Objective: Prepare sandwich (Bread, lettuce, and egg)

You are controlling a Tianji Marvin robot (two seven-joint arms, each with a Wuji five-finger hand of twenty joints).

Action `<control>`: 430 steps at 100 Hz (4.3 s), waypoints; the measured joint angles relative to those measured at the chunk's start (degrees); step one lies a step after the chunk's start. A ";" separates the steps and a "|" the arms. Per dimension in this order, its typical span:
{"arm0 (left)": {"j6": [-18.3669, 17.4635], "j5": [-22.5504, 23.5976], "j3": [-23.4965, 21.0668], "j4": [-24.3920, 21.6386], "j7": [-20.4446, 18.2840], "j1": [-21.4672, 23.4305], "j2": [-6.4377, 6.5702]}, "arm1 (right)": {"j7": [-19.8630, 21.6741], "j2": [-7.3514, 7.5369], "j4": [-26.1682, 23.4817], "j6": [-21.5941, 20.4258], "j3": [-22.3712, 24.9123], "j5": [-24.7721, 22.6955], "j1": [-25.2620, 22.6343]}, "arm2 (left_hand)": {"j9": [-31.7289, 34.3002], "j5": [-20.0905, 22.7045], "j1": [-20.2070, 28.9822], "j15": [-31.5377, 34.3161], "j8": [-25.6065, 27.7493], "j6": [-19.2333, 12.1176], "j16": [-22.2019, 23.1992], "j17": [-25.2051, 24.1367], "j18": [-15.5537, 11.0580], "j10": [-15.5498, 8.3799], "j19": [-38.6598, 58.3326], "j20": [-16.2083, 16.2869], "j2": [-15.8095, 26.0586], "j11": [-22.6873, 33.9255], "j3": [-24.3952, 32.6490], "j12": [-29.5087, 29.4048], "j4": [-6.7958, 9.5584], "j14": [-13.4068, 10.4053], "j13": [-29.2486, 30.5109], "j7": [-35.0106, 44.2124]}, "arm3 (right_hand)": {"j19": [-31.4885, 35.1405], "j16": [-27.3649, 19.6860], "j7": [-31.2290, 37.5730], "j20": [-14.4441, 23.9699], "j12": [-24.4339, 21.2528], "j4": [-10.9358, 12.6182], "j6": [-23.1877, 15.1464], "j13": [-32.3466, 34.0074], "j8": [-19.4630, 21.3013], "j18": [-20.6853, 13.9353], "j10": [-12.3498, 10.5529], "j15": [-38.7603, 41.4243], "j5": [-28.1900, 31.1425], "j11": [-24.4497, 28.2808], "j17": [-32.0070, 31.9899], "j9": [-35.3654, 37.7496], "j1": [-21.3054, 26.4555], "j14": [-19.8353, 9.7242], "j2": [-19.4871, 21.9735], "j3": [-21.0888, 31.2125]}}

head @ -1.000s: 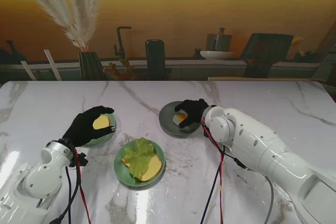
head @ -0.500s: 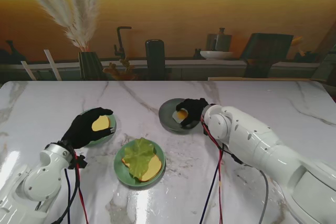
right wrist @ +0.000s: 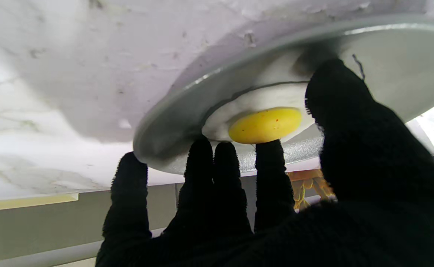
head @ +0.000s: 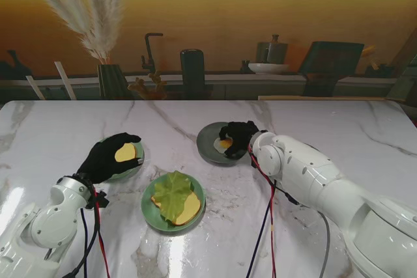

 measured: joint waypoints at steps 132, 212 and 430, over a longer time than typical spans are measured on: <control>0.56 0.67 0.24 0.15 1.14 -0.66 -0.08 | -2.82 4.15 -13.24 -1.06 8.99 -5.95 -6.64 | 0.28 0.02 0.00 0.00 0.00 0.00 0.00 0.00 0.02 0.00 -0.01 0.00 0.00 0.01 0.09 0.00 0.00 0.00 0.02 0.19 | 14.29 4.29 17.82 9.20 5.00 -5.66 -9.02 37.11 -12.45 -6.20 -3.88 15.35 20.08 2.47 30.71 36.37 7.85 2.23 -13.08 14.11; 0.16 1.13 -0.67 0.16 2.14 -0.36 -0.23 | -1.32 8.71 -35.60 -5.12 19.58 -10.62 -20.74 | 0.29 0.02 0.00 0.00 0.00 0.00 0.00 0.00 0.02 0.00 -0.01 0.00 0.00 0.01 0.09 0.00 0.00 0.00 0.02 0.20 | 14.32 4.00 17.87 9.21 5.13 -5.66 -8.90 38.32 -12.96 -6.22 -3.78 14.75 21.24 1.80 31.35 37.11 8.44 2.50 -13.90 14.23; -0.97 1.82 -1.77 0.17 2.53 0.47 -0.26 | 9.73 8.67 -37.32 -11.26 8.49 0.14 -18.88 | 0.82 0.03 0.00 0.00 0.00 0.00 0.00 0.00 0.02 0.00 -0.01 0.00 0.00 0.11 0.09 0.00 0.00 0.00 0.02 0.20 | 9.15 1.00 -1.46 10.22 -0.95 -0.21 -2.45 23.36 -9.92 -3.74 -1.99 0.06 15.09 -6.05 13.00 21.50 3.61 3.51 -6.42 11.67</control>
